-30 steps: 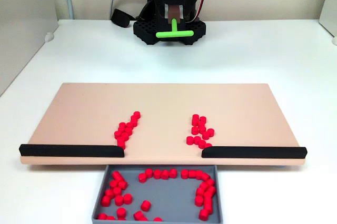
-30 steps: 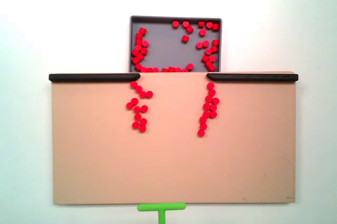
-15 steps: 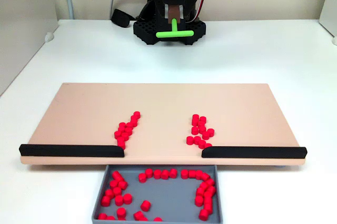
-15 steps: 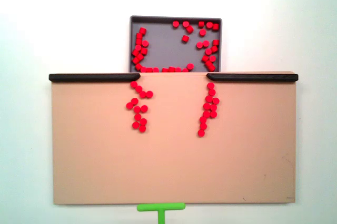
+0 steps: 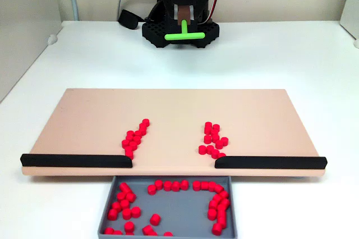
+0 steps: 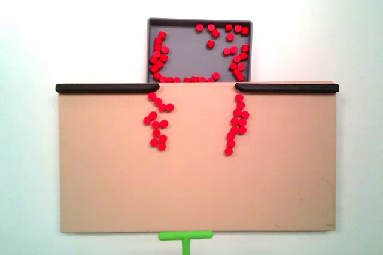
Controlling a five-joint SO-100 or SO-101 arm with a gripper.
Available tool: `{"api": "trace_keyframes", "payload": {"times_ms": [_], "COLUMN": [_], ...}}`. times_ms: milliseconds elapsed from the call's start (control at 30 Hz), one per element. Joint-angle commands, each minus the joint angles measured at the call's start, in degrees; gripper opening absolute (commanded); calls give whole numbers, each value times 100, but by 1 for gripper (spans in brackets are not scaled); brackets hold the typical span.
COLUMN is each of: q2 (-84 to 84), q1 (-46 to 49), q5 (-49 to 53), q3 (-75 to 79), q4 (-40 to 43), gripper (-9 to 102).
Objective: Gather the right side granules
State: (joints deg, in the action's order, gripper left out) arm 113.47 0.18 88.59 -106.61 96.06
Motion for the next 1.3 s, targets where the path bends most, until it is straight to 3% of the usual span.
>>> {"api": "trace_keyframes", "payload": {"times_ms": [0,1267], "q2": [141,-141], "q1": [62,141], "q5": [53,149], "q3": [132,123], "q4": [-18,-18], "gripper": [0,2]}}
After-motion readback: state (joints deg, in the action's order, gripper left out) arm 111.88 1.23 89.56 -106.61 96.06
